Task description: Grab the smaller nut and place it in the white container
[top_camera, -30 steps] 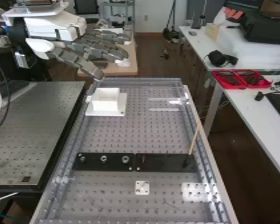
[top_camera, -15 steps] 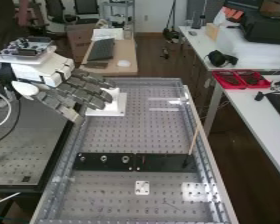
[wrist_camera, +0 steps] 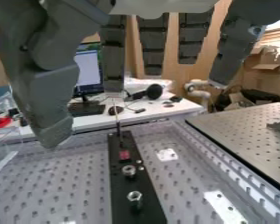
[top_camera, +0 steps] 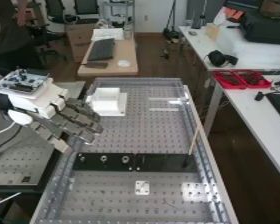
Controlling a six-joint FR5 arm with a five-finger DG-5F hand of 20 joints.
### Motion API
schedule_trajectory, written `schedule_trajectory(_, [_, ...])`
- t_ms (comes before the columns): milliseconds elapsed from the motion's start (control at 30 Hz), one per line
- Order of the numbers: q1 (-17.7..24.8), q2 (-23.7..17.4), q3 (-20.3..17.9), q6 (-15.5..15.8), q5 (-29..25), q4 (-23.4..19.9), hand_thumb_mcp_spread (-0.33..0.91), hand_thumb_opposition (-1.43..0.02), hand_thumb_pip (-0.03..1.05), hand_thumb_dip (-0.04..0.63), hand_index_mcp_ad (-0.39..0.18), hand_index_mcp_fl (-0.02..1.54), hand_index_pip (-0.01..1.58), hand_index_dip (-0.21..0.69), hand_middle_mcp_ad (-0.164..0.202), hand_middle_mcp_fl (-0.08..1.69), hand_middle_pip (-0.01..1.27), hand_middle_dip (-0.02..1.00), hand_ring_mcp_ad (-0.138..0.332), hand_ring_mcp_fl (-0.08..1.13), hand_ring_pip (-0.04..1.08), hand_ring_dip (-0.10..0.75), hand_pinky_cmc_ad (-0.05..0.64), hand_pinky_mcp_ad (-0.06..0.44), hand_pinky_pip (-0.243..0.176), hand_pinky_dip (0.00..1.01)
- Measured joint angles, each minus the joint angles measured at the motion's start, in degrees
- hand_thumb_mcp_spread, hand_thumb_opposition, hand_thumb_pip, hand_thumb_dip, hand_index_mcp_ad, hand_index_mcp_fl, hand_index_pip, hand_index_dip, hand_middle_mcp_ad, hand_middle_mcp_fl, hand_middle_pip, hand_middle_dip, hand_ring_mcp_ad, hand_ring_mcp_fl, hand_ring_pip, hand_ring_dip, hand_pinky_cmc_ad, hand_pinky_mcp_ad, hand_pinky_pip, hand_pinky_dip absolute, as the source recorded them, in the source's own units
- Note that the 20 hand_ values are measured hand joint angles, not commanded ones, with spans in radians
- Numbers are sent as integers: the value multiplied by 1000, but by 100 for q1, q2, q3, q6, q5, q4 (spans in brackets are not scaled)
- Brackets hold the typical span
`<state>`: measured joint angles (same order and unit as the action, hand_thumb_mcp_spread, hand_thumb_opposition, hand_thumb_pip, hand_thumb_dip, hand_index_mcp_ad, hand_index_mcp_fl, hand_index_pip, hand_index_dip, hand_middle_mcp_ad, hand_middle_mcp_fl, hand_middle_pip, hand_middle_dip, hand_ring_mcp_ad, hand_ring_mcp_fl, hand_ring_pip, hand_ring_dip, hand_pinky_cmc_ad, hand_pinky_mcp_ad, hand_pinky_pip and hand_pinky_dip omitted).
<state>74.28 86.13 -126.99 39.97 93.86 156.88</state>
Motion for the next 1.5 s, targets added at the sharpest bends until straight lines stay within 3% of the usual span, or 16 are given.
schedule_trajectory(267, [-13,124,-238,65,-38,-312,387,-771,552,175,-120,140,1045,44,103,126,126,236,176,9,103,87,410,346,-93,469])
schedule_trajectory(633, [-54,362,-438,133,-70,-707,389,-796,565,173,-122,188,1253,47,101,126,126,239,176,0,94,87,412,333,-93,466])
schedule_trajectory(933, [-76,675,-488,177,-95,-1055,389,-799,565,190,-122,225,1351,66,103,157,124,239,178,2,94,87,408,328,-93,435])
schedule_trajectory(1000, [-90,779,-478,159,-91,-1105,391,-799,618,190,-122,218,1363,72,101,157,124,236,162,2,98,87,408,326,-93,435])
schedule_trajectory(1300, [-127,1189,-510,-63,-130,-1503,394,-801,630,202,-122,222,1396,120,101,157,126,236,161,3,98,87,407,328,-89,435])
schedule_trajectory(1500, [-110,1291,-588,-38,-181,-1776,394,-801,630,202,-122,161,1445,129,101,155,124,239,161,0,98,87,407,328,-89,419])
